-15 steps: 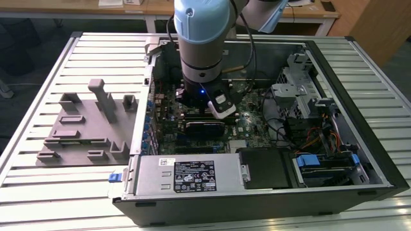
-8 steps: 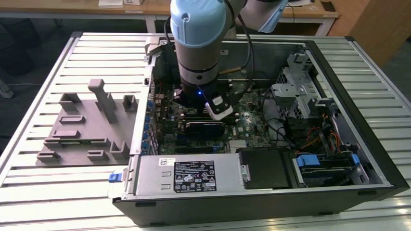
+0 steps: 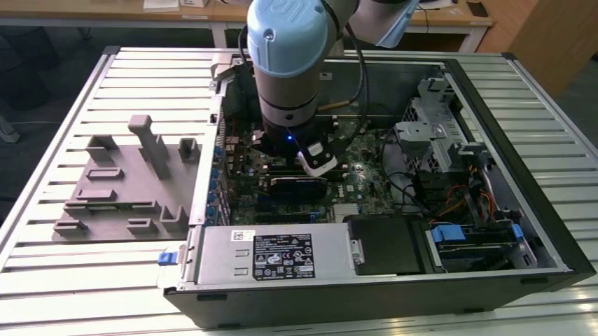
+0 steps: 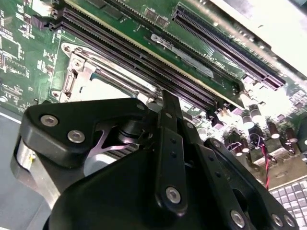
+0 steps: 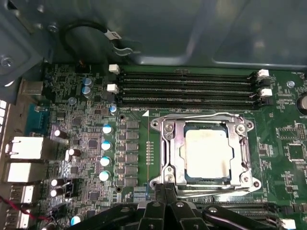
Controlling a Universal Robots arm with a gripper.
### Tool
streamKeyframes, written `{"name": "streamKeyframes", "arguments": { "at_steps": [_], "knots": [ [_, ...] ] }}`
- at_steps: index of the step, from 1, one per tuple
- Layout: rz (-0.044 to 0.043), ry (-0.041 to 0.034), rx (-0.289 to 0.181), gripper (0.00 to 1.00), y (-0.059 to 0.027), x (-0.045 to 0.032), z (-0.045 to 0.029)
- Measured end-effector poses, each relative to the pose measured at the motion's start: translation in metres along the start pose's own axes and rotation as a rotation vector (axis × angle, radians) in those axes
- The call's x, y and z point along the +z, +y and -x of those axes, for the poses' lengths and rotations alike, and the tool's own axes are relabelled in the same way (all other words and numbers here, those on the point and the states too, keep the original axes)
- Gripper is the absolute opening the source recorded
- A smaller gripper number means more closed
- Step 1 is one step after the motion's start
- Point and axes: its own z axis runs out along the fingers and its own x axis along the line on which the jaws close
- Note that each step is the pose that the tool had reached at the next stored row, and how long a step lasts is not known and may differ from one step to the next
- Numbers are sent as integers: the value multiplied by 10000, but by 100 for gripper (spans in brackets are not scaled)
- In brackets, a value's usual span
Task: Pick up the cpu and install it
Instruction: 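Install the second cpu locking lever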
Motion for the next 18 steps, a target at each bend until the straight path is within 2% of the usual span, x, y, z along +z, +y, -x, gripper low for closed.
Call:
{"name": "streamKeyframes", "arguments": {
  "at_steps": [9, 18],
  "knots": [
    [265, 10, 16, 11, -11, 42, -4],
    [307, 12, 18, 11, -21, 69, -57]
  ]
}}
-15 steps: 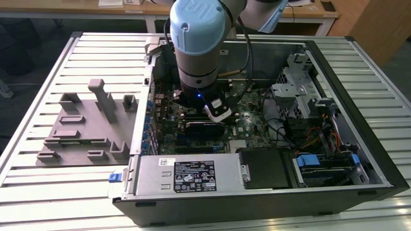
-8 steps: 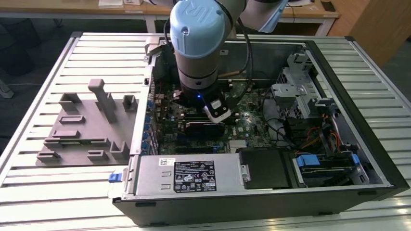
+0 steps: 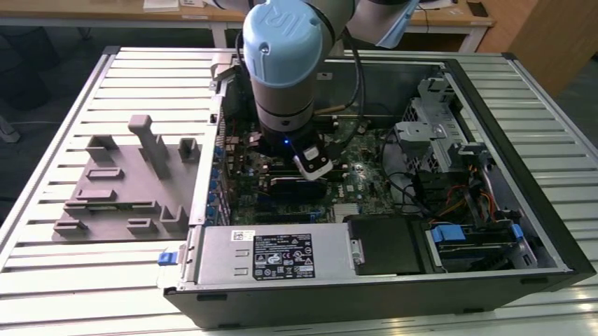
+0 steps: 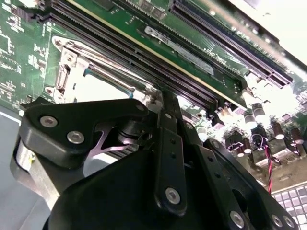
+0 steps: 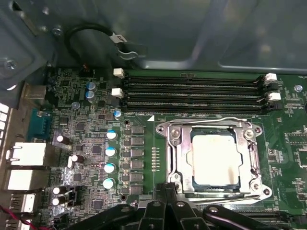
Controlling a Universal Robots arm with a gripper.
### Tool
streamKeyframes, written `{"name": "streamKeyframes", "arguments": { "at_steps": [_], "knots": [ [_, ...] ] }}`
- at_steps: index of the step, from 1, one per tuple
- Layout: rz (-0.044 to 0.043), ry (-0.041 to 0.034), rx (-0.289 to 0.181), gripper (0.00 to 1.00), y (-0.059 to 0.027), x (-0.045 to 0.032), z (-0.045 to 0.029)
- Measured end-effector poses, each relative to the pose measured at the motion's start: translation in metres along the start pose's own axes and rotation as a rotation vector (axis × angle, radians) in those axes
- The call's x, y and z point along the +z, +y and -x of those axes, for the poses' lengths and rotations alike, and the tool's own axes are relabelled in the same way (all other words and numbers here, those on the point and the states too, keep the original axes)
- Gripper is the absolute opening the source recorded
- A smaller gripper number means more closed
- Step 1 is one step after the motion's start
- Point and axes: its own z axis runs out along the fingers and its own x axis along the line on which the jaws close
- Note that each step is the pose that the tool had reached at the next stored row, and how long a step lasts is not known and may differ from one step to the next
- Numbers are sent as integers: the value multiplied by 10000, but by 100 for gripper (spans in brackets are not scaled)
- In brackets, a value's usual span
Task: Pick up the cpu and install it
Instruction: 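Install the second cpu locking lever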
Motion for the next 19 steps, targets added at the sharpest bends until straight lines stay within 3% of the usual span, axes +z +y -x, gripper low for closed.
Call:
{"name": "streamKeyframes", "arguments": {
  "at_steps": [6, 19],
  "knots": [
    [8, -3, -1, 11, 8, -23, 0],
    [4, -2, 4, 11, 76, -241, 12]
  ]
}}
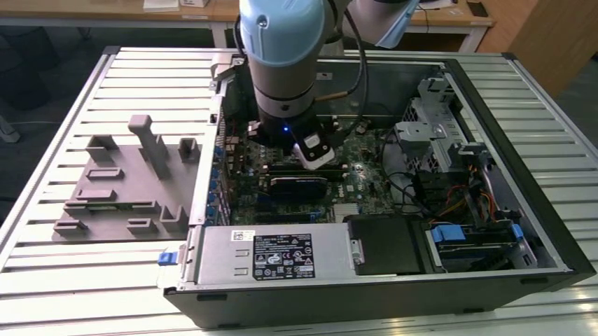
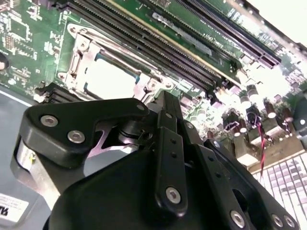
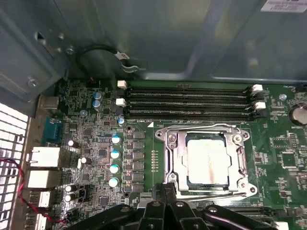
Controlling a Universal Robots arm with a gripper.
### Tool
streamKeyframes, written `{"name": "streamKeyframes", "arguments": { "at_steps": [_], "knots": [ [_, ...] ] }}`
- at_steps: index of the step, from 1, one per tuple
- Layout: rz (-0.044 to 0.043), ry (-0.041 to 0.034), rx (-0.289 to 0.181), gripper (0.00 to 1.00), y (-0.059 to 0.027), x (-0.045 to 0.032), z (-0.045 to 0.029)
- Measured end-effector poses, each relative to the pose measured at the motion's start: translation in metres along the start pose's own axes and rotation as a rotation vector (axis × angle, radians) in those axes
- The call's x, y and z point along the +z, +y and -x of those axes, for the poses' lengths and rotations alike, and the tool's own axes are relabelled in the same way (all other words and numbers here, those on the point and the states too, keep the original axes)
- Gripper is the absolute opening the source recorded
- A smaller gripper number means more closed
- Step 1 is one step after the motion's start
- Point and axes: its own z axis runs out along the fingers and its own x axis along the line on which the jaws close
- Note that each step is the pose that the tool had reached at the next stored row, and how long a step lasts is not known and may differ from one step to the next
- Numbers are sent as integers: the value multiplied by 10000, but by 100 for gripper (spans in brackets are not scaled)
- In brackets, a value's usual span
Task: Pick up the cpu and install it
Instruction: 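Install the second cpu locking lever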
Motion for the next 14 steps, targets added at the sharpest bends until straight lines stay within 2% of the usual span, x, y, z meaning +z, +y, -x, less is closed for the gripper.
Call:
{"name": "streamKeyframes", "arguments": {
  "at_steps": [7, 9, 11, 14],
  "knots": [
    [-10, -33, 89, 11, 38, -122, 6],
    [-42, -57, 152, 11, 45, -130, 6],
    [-188, -77, 205, 11, 56, -128, 10],
    [-522, -96, 226, 11, 77, -121, 17]
  ]
}}
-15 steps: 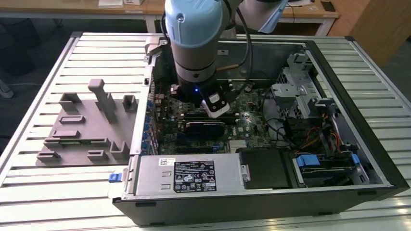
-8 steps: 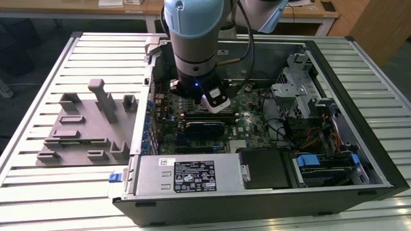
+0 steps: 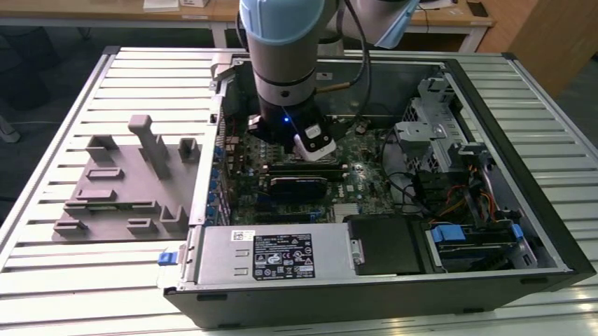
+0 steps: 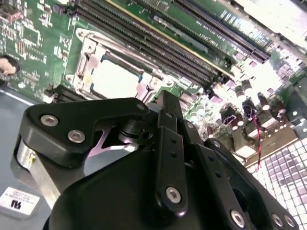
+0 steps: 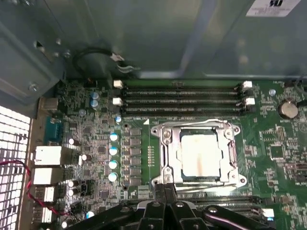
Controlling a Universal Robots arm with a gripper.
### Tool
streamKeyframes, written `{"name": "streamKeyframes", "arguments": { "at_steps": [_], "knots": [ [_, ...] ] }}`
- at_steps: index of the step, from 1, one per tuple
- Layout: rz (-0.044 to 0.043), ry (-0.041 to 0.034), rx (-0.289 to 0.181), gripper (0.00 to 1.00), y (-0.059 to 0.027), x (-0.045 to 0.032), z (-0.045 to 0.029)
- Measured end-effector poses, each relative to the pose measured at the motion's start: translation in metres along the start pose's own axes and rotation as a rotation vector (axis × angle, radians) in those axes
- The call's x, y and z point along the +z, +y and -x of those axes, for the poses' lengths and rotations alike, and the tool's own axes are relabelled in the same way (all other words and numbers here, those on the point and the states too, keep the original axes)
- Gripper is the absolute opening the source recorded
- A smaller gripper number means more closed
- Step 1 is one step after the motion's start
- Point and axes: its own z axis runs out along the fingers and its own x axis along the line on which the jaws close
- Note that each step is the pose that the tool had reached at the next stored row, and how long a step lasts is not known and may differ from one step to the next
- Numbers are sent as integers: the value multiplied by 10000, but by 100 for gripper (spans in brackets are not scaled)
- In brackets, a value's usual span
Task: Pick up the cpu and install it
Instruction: 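Install the second cpu locking lever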
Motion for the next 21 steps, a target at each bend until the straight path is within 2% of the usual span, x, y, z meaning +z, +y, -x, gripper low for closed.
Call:
{"name": "streamKeyframes", "arguments": {
  "at_steps": [1, 2, 5, 12, 21],
  "knots": [
    [-86, -5, 4, 11, 11, 3, 3],
    [-119, -8, 8, 11, 17, 5, 8],
    [-174, -9, 15, 11, 28, 10, 43],
    [-396, 44, 21, 11, 94, 33, 154],
    [-503, 141, 37, 11, 238, 84, 276]
  ]
}}
